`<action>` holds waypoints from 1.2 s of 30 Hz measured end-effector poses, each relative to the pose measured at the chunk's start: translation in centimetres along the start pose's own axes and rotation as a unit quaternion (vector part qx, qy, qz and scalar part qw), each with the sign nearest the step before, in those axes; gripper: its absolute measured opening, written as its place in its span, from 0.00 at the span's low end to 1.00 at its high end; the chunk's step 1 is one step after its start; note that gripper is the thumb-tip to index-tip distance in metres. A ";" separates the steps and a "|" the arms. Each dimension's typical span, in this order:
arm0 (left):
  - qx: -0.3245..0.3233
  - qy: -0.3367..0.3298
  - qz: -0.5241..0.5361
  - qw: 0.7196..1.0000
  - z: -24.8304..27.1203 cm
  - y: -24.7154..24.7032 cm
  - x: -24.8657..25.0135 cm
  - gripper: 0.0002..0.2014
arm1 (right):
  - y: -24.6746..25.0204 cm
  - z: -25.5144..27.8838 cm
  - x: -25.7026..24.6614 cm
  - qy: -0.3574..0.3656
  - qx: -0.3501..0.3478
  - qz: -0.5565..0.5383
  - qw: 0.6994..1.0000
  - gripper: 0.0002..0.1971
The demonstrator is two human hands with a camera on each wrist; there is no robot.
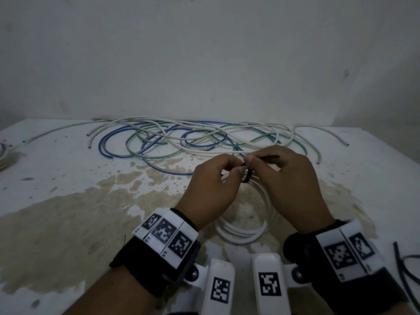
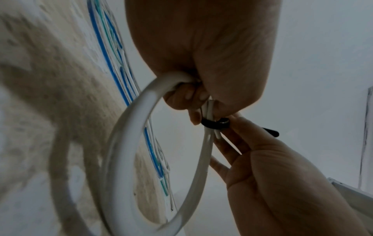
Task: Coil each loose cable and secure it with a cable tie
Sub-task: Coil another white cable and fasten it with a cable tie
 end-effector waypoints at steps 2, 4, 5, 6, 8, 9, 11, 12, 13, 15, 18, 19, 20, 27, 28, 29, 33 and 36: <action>-0.010 0.016 -0.007 1.000 -0.1 -0.1 -0.3 0.07 | 0.0 0.0 -1.0 0.059 0.016 0.034 0.998 0.04; -0.006 0.001 0.001 1.000 0.1 0.2 0.2 0.08 | -0.2 0.1 -1.5 0.087 0.023 0.053 0.995 0.03; 0.001 -0.010 0.009 1.000 0.3 0.4 0.5 0.08 | -0.3 0.1 -1.6 0.096 0.023 0.060 0.993 0.03; 0.007 -0.018 0.018 1.000 0.4 0.5 0.8 0.09 | -0.3 0.0 -1.9 0.108 0.023 0.071 0.991 0.03; 0.011 -0.025 0.032 0.999 0.6 0.5 1.1 0.10 | -0.2 -0.1 -2.7 0.141 0.026 0.102 0.984 0.03; 0.011 -0.027 0.035 0.999 0.6 0.5 1.1 0.10 | -0.3 -0.1 -3.0 0.155 0.027 0.113 0.981 0.05; 0.013 -0.031 0.037 0.999 0.6 0.6 1.1 0.11 | -0.5 0.0 -3.3 0.168 0.023 0.116 0.979 0.08; 0.013 -0.033 0.041 0.998 0.6 0.6 1.2 0.10 | -0.6 0.0 -3.2 0.166 0.018 0.111 0.980 0.09; 0.014 -0.036 0.047 0.998 0.7 0.7 1.2 0.10 | -0.7 0.0 -3.0 0.157 0.013 0.103 0.982 0.09; 0.016 -0.038 0.057 0.998 0.8 0.7 1.2 0.09 | -0.9 0.0 -2.3 0.123 -0.008 0.078 0.989 0.10; 0.001 -0.028 0.062 0.998 0.9 0.3 1.0 0.08 | -0.8 0.0 -0.5 0.022 -0.047 -0.012 0.999 0.06; -0.006 -0.018 0.064 0.998 0.8 0.1 0.8 0.07 | -0.7 0.1 0.0 -0.004 -0.051 -0.035 0.998 0.05; -0.011 -0.003 0.071 0.997 0.6 -0.1 0.5 0.05 | -0.6 0.1 0.2 -0.015 -0.049 -0.040 0.998 0.06; -0.035 0.056 0.110 0.992 0.6 -0.5 0.4 0.11 | -0.2 0.5 0.6 -0.021 0.022 -0.034 0.999 0.09; -0.035 0.055 0.106 0.992 0.6 -0.5 0.4 0.11 | -0.2 0.5 0.4 -0.006 0.025 -0.019 1.000 0.09; -0.035 0.058 0.107 0.992 0.7 -0.5 0.3 0.11 | -0.1 0.4 0.2 0.015 0.022 0.008 1.000 0.09; -0.039 0.067 0.131 0.988 0.8 -0.5 0.3 0.08 | -0.3 0.2 -0.4 0.068 0.003 0.093 0.993 0.10; -0.042 0.049 0.131 0.989 0.8 -0.5 0.4 0.03 | -0.2 0.3 -0.5 0.068 0.004 0.068 0.995 0.09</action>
Point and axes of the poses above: each hand's wrist, its own z-axis away from the middle knuckle, its own y-axis out of the back of the hand, x = y × z, the point moved 8 cm from there along -z, towards the middle knuckle, and after that the axes turned 14 degrees about y, right-handed, at the moved point
